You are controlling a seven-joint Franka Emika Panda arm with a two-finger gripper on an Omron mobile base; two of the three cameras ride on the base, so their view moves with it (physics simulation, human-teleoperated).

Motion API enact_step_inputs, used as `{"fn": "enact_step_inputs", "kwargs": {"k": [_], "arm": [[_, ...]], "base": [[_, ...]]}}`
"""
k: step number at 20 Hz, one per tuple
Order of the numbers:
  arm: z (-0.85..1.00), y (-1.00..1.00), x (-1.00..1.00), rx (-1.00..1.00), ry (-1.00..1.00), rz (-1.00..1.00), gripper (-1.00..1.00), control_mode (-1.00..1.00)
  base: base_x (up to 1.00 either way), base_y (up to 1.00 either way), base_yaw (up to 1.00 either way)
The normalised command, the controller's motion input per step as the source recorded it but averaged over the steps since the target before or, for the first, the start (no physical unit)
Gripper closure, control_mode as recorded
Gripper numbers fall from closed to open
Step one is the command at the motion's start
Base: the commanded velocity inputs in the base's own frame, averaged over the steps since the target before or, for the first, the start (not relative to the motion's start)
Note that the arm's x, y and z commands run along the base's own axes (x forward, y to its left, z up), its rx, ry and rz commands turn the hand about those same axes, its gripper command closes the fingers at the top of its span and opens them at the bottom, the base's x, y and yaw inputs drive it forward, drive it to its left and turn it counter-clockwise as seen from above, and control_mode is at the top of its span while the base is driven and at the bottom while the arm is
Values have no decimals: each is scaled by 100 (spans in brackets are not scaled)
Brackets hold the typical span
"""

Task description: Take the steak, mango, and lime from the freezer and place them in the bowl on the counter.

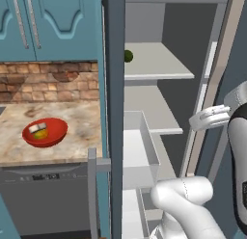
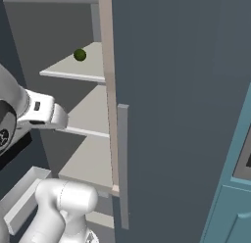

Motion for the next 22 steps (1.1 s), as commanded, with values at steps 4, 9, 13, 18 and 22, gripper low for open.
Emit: {"fn": "enact_step_inputs", "kwargs": {"k": [4, 9, 13, 18, 22], "arm": [[59, 17, 30, 0, -13, 15, -100, -100], [41, 6, 33, 0, -13, 16, -100, -100], [11, 8, 42, 0, -17, 15, -100, -100], [12, 1, 52, 1, -17, 9, -100, -100], [11, 15, 47, 1, -7, 4, -100, -100]], "base": [[0, 0, 0], [0, 0, 0], [0, 0, 0], [0, 0, 0], [0, 0, 0]]}}
